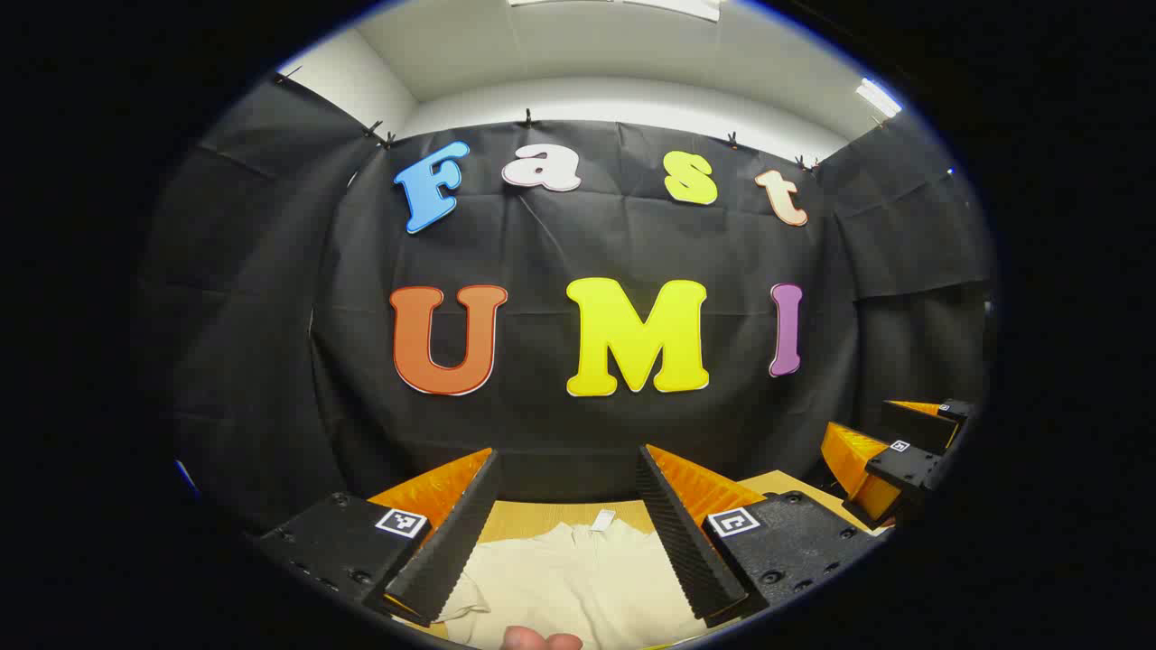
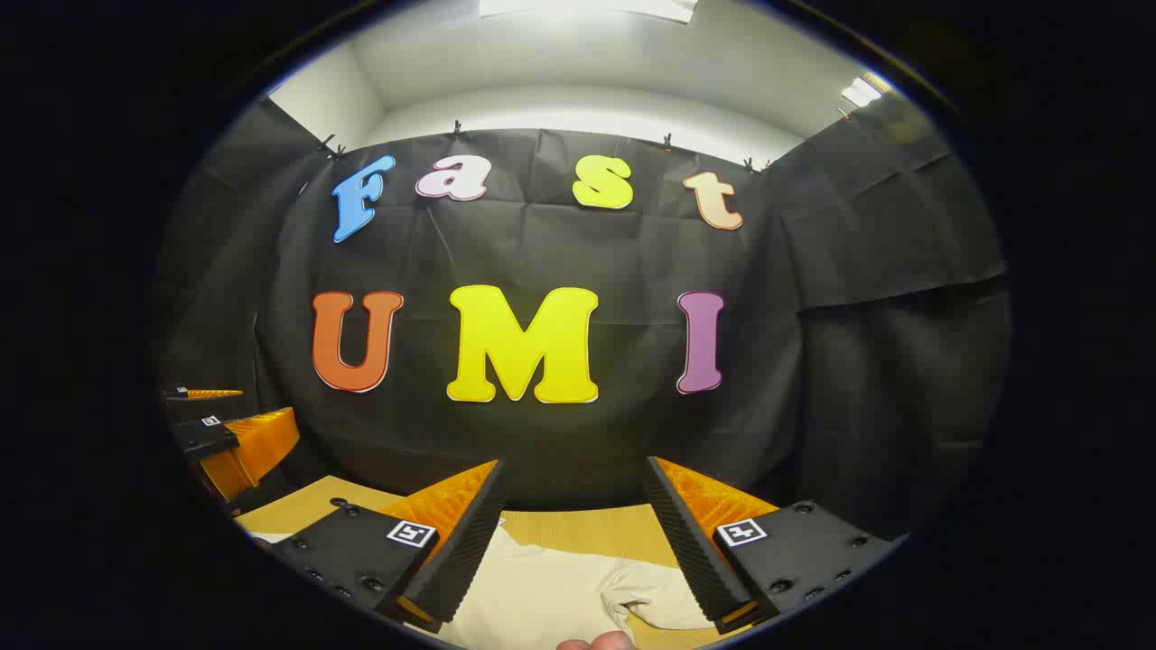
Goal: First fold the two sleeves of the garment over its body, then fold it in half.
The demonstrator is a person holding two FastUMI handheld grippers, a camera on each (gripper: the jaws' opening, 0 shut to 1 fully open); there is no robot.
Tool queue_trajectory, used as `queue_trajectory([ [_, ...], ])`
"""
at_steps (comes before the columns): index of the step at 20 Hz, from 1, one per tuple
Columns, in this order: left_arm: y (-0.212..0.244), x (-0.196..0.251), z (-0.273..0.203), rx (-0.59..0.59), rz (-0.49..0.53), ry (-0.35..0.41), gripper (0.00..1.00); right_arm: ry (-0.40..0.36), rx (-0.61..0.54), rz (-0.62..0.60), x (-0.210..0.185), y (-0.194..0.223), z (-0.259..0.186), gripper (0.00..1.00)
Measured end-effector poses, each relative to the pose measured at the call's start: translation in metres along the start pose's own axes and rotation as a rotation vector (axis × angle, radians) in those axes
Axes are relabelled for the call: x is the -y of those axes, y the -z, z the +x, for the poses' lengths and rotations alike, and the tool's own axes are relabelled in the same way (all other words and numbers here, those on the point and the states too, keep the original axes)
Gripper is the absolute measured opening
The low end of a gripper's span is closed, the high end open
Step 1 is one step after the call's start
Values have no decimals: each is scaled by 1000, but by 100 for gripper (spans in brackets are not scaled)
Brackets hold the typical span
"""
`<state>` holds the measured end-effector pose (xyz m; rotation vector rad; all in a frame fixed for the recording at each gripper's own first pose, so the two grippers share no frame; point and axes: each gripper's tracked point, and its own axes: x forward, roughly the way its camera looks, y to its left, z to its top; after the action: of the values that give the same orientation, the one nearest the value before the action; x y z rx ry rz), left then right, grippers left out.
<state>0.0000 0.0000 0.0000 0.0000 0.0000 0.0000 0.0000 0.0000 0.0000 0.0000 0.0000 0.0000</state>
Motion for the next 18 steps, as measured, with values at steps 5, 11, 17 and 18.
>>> queue_trajectory([
  [5, -3, 0, -3, 16, -9, -2, 96, 5, 9, -14, 0, 0, -3, 96],
  [11, 1, 5, -4, 0, -18, 9, 97, 11, 15, -8, 9, -3, -5, 96],
  [17, 0, 14, -7, 3, -14, 24, 96, 8, 17, -8, 16, -8, -9, 96],
  [18, 0, 14, -8, 4, -13, 26, 96, 6, 18, -8, 16, -7, -8, 96],
])
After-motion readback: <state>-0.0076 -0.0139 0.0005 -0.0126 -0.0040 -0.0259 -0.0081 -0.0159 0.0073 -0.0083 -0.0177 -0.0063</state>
